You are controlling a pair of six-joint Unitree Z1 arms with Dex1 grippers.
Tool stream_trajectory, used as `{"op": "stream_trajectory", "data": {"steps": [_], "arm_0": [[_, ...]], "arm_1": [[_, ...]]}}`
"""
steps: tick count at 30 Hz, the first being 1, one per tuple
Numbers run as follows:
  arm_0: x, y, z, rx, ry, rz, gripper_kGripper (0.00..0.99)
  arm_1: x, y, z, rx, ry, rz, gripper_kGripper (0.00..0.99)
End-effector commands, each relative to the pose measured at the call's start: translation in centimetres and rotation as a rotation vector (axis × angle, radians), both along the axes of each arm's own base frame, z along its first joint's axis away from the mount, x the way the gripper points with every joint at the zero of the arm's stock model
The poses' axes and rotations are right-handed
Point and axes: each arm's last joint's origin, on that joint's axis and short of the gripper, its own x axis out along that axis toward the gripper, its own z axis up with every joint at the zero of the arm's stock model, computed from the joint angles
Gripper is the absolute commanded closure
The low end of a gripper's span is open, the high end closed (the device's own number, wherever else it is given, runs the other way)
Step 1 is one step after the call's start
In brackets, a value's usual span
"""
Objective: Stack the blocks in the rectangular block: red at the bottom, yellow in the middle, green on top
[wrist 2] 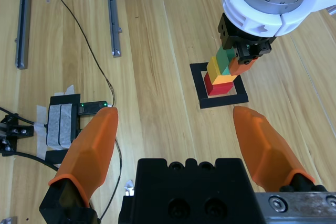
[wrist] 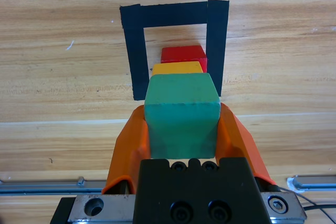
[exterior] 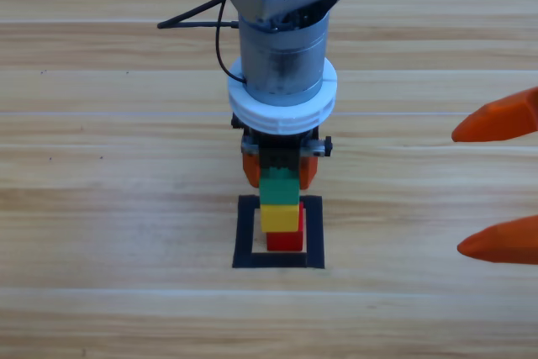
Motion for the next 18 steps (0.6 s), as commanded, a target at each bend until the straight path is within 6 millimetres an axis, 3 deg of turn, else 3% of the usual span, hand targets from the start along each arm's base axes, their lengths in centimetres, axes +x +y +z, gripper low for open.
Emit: {"op": "stream_trajectory", "data": {"steps": [1,4,6,7,9,10,11,18], "arm_0": [[-0.4,-1.5,-2.6,0.037,0.040,-0.018,0.978],[-0.4,-1.5,-2.4,0.036,0.039,-0.018,0.959],[-0.5,-1.3,-2.0,0.029,0.032,-0.018,0.861],[-0.6,-1.3,-1.7,0.022,0.027,-0.020,0.708],[-0.7,-1.3,-1.1,0.009,0.019,-0.020,0.263],[-0.8,-1.3,-1.0,0.008,0.019,-0.020,0.091],[-0.9,-1.2,-1.0,0.012,0.019,-0.020,0.013],[-1.5,-0.2,0.6,0.006,0.001,-0.021,0.000]], "arm_1": [[-0.1,0.0,-0.9,-0.026,0.020,0.003,0.021],[-0.1,0.0,-1.0,-0.027,0.021,0.002,0.021],[-0.1,0.0,-1.0,-0.027,0.021,0.002,0.021],[-0.1,0.0,-1.0,-0.028,0.020,0.002,0.021],[-0.1,0.0,-1.0,-0.027,0.021,0.002,0.021],[-0.1,0.0,-1.0,-0.028,0.020,0.002,0.021],[-0.1,0.0,-1.0,-0.028,0.021,0.003,0.021],[-0.2,-0.1,-0.9,-0.024,0.018,0.003,0.021]]}}
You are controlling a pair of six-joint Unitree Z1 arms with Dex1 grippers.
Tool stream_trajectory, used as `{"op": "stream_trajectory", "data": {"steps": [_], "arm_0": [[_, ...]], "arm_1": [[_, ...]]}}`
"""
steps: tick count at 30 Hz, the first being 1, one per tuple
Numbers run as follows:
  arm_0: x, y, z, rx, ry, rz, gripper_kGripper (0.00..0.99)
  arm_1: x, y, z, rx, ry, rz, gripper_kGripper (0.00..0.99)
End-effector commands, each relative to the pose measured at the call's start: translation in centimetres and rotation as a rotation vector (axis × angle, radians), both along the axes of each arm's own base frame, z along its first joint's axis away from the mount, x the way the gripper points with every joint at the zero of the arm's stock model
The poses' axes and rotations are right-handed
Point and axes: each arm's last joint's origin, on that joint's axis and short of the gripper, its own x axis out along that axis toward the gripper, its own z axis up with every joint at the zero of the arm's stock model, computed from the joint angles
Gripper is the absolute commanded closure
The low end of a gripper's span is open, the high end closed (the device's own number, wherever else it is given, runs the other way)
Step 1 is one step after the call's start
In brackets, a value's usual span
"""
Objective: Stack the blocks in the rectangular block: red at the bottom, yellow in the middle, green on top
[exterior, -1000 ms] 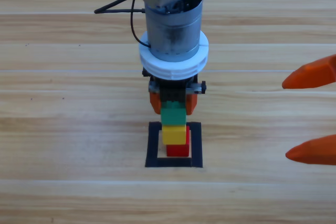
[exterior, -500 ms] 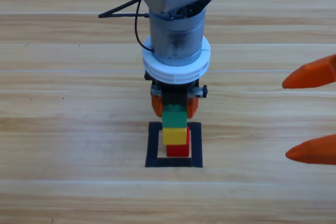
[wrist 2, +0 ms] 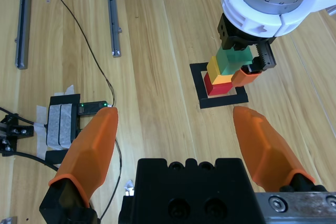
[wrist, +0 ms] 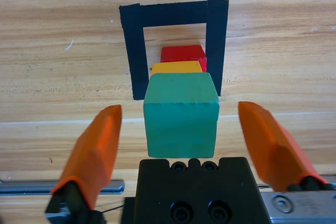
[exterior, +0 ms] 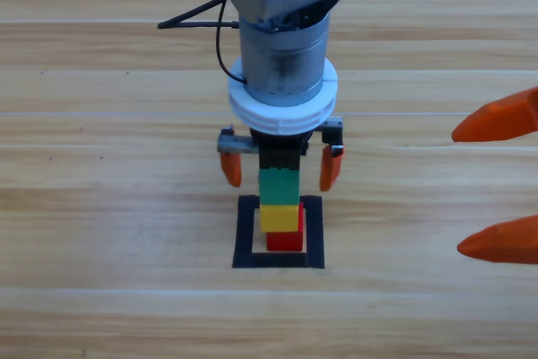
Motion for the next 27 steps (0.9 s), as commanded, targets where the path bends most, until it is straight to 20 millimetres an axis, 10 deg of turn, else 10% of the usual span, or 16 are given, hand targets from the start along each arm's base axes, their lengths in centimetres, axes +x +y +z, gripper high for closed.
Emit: {"op": "stream_trajectory", "data": {"steps": [1,8,19,23,27], "arm_0": [[-1.5,-0.1,0.7,0.007,0.002,-0.018,0.000],[-2.0,0.5,2.4,-0.019,-0.027,-0.019,0.000],[-11.2,11.7,23.9,-0.181,-0.731,-0.079,0.000],[-14.8,15.5,24.9,-0.110,-0.878,-0.086,0.000],[-17.5,21.2,20.8,-0.144,-0.971,-0.184,0.000]], "arm_1": [[-0.2,-0.1,-0.9,-0.024,0.018,0.003,0.021],[-0.2,-0.2,-0.8,-0.025,0.011,-0.001,0.021],[-0.1,-0.2,-0.9,-0.034,0.004,-0.015,0.021],[-0.2,-0.3,-0.7,-0.026,0.000,-0.015,0.021],[-0.2,-0.2,-0.7,-0.026,0.000,-0.013,0.021]]}}
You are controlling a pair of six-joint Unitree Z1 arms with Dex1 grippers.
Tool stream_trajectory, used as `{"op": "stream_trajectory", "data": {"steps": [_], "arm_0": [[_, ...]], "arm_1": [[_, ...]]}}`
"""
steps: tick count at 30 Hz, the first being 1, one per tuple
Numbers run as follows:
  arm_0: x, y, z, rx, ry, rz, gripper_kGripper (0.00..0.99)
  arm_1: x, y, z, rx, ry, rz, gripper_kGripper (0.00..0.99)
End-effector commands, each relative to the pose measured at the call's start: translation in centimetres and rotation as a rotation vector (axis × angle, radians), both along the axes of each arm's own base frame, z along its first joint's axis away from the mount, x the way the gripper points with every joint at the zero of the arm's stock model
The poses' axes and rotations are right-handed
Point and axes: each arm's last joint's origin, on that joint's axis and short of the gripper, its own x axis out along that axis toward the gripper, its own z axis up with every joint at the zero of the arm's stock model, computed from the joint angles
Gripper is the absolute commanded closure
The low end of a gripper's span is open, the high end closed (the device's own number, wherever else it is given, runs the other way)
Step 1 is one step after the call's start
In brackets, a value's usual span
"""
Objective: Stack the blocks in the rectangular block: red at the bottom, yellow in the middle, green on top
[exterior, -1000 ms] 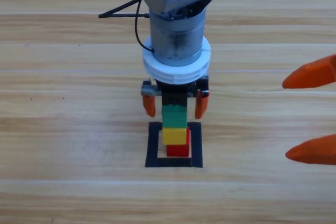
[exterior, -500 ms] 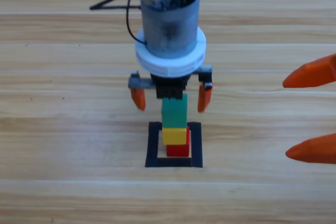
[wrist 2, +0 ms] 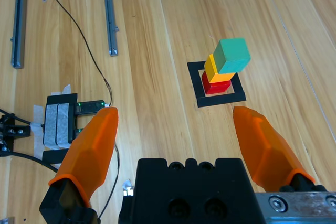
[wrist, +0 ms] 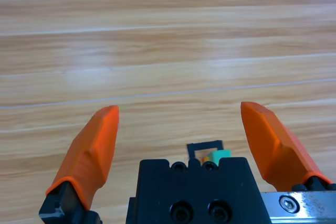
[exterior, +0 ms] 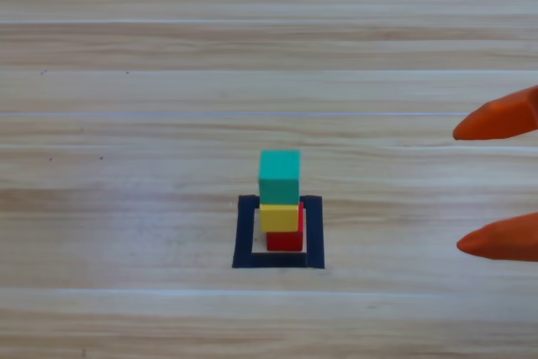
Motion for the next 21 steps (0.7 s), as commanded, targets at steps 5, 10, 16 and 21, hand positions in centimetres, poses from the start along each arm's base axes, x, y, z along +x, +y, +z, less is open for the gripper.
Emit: {"op": "stream_trajectory", "data": {"steps": [5,10,16,21], "arm_0": [[-6.4,8.1,-11.4,0.021,-0.089,-0.347,0.000],[-5.9,3.3,-14.9,0.044,-0.023,-0.557,0.000],[-6.6,2.4,-15.8,0.011,0.000,-0.614,0.000],[-6.7,2.7,-15.7,0.002,-0.001,-0.607,0.000]], "arm_1": [[-0.1,-0.1,-0.7,-0.023,0.008,-0.006,0.021],[-0.1,-0.1,-0.8,-0.025,0.010,-0.006,0.021],[-0.1,0.0,-0.8,-0.026,0.011,-0.004,0.021],[-0.1,-0.1,-0.8,-0.027,0.010,-0.007,0.021]]}}
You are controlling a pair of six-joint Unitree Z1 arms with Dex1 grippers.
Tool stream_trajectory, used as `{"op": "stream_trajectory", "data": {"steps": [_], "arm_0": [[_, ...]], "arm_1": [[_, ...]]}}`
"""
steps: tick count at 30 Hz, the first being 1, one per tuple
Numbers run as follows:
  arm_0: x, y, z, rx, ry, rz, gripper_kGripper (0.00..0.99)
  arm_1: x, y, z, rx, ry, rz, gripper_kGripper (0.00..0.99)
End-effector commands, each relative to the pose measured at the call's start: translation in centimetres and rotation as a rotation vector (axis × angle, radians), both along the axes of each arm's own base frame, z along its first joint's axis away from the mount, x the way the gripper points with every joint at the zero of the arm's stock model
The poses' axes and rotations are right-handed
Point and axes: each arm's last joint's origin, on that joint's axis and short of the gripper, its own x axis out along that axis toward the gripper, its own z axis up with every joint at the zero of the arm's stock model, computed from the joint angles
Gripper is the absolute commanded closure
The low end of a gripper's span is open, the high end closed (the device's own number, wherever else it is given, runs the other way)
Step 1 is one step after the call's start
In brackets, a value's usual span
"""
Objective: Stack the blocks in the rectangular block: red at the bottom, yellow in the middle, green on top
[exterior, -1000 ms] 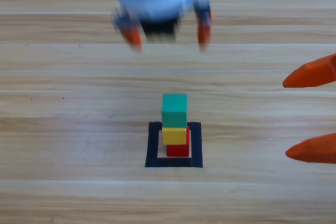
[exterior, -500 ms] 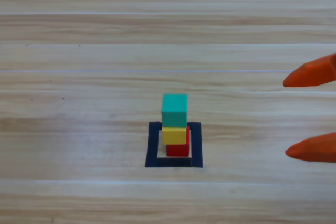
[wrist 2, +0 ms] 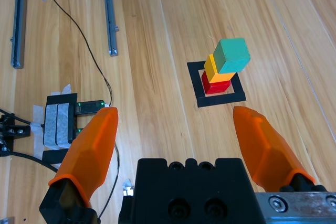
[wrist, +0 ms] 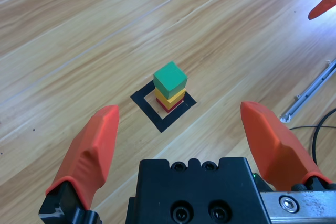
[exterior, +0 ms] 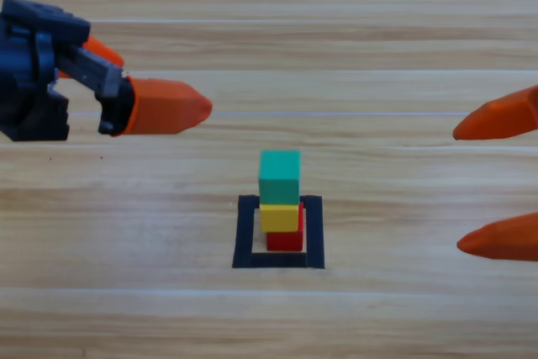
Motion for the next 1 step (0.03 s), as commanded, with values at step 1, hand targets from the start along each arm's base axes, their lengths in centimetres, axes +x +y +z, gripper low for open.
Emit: {"op": "stream_trajectory", "data": {"steps": [1], "arm_0": [[-0.56,0.18,-0.53,-0.001,0.015,-0.013,0.000]], "arm_1": [[-0.11,-0.07,-0.76,-0.026,0.009,-0.005,0.021]]}}
